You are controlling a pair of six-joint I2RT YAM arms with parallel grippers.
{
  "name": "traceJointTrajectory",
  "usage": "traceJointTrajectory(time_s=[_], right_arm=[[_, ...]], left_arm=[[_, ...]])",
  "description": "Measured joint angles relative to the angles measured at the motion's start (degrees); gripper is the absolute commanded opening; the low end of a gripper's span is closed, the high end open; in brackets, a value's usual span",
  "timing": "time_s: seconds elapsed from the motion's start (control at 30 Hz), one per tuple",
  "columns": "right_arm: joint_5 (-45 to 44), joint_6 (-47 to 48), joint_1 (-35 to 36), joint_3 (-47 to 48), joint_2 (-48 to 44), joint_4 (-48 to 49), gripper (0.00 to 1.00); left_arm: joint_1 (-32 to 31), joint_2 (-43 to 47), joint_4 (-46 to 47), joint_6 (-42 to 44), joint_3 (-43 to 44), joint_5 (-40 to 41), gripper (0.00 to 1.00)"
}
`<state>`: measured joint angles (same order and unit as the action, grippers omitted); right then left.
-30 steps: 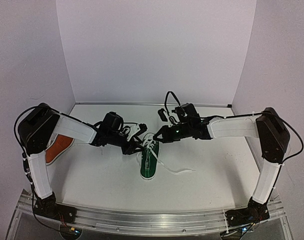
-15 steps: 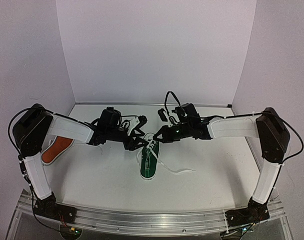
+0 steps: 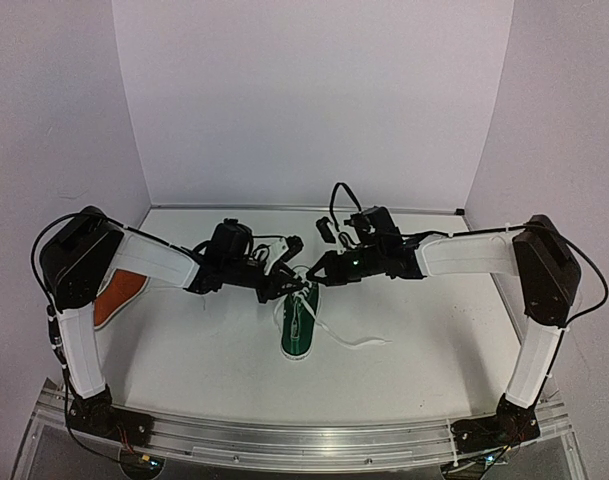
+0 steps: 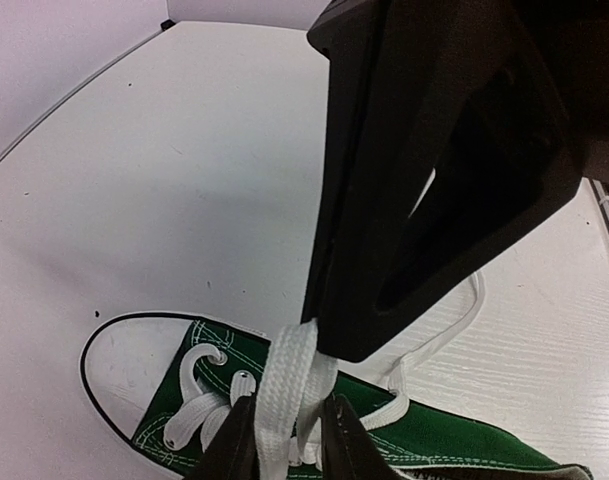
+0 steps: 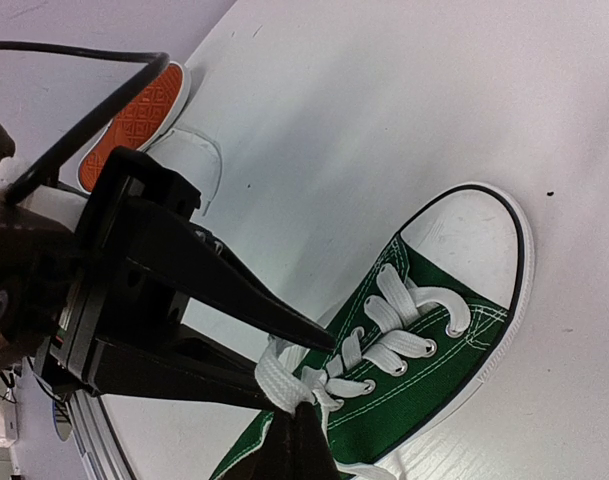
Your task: Tie the shoes
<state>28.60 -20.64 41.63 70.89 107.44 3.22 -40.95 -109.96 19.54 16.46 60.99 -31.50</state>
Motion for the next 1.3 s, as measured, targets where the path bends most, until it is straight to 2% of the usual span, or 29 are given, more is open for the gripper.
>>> traceJointTrajectory(time_s=[0.37,0.63,0.87,1.03,1.2,1.3], right_arm=[[-0.1,0.0,0.0,0.0,0.0,0.0,0.00],[-0.3,-0.4,0.0,0.0,0.0,0.0,0.00],[-0.3,-1.1,0.0,0.0,0.0,0.1,0.00],[-0.4,-2.0,0.0,0.0,0.0,0.2,0.00],[-0.5,-2.6,0.0,0.0,0.0,0.2,0.00],[-0.5,-2.9,0.0,0.0,0.0,0.2,0.00]], left_arm=[[-0.7,-2.1,-0.4,0.2,0.9,0.0,0.21],[-1.2,-2.1,-0.2,0.1,0.6,3.7,0.53],[-3.1,2.5,0.5,-0.1,-2.7,13.2,0.63],[-6.2,4.2,1.6,0.6,-2.7,19.5,0.60],[-7.6,4.3,1.8,1.8,-2.7,23.7,0.42],[-8.0,4.2,1.9,2.3,-2.7,25.6,0.35]])
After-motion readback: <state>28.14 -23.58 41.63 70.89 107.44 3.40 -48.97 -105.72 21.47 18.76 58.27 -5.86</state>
